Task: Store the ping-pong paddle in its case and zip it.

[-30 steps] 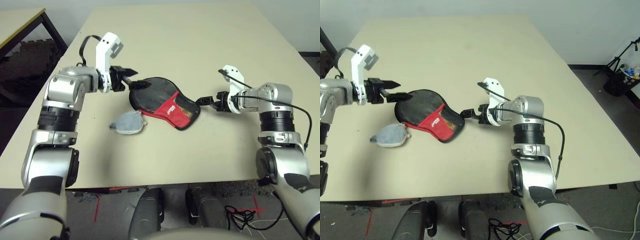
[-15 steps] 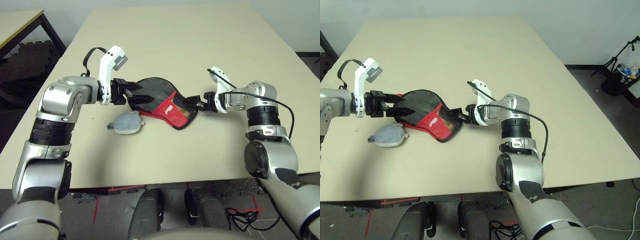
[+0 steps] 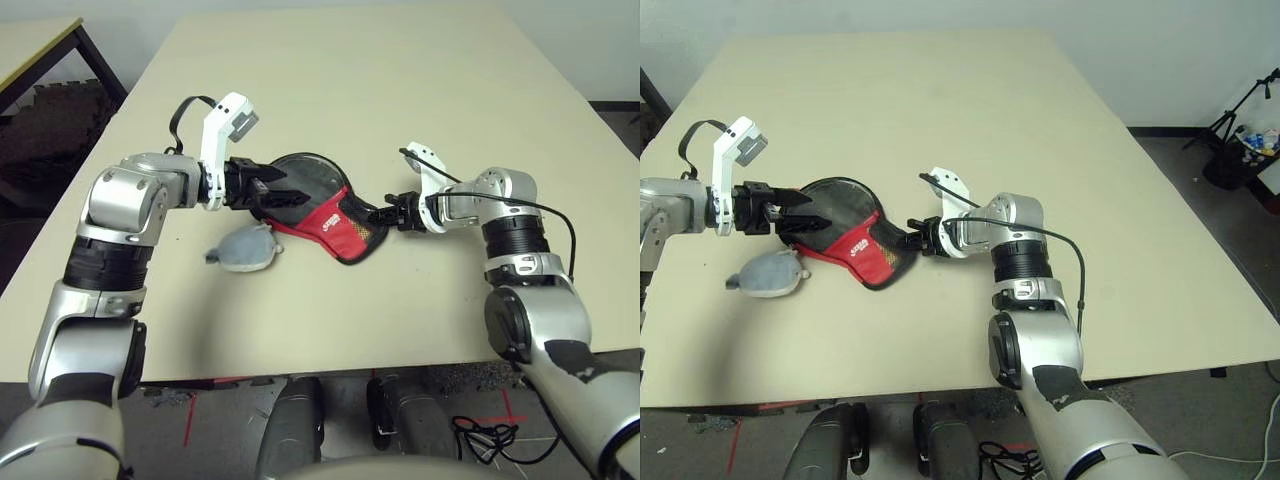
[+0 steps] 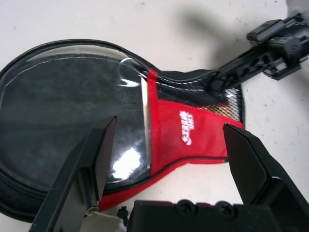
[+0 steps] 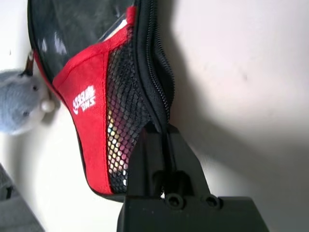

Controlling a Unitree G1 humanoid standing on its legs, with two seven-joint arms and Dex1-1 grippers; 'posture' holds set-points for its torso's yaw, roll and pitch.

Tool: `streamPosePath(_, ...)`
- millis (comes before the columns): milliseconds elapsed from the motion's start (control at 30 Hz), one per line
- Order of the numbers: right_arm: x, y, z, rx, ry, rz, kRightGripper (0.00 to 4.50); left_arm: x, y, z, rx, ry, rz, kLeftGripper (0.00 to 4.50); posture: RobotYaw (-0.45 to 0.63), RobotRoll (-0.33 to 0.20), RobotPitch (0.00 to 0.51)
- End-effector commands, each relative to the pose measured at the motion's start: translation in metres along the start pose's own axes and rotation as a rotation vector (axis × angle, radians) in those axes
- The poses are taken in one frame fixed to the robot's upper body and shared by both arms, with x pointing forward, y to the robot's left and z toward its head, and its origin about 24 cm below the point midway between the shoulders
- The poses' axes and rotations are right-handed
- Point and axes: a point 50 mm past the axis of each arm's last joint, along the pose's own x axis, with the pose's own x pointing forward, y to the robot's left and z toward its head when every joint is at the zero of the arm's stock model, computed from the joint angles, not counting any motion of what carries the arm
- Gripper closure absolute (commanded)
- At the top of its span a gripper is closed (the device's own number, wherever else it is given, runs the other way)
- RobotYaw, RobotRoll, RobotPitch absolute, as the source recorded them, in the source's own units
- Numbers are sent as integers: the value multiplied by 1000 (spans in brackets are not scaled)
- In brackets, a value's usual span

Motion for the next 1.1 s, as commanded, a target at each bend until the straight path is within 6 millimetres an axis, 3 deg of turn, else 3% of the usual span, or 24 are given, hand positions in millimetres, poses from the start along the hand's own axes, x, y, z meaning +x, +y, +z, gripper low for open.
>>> streamPosePath(33, -10, -10, -33, -8, 66, -20, 4479, 4, 1, 0, 10, 5, -6, 0, 72, 0, 140)
streamPosePath(300, -46, -23, -89, -26, -44, -96, 4479, 15, 5, 2, 24, 2, -37, 0, -26, 0, 141)
streamPosePath(633, -76, -25, -122, 31, -81, -189, 4479, 28, 9, 5, 42, 7, -78, 0, -107, 0, 141)
streamPosePath(1000, -87, -7, -124, 96, -33, -252, 4479, 33, 8, 5, 51, 14, -100, 0, -120, 0, 142)
streamPosePath(1100, -90, 1, -110, 19, -47, -221, 3700, 31, 8, 7, 56, 16, -103, 0, -118, 0, 140)
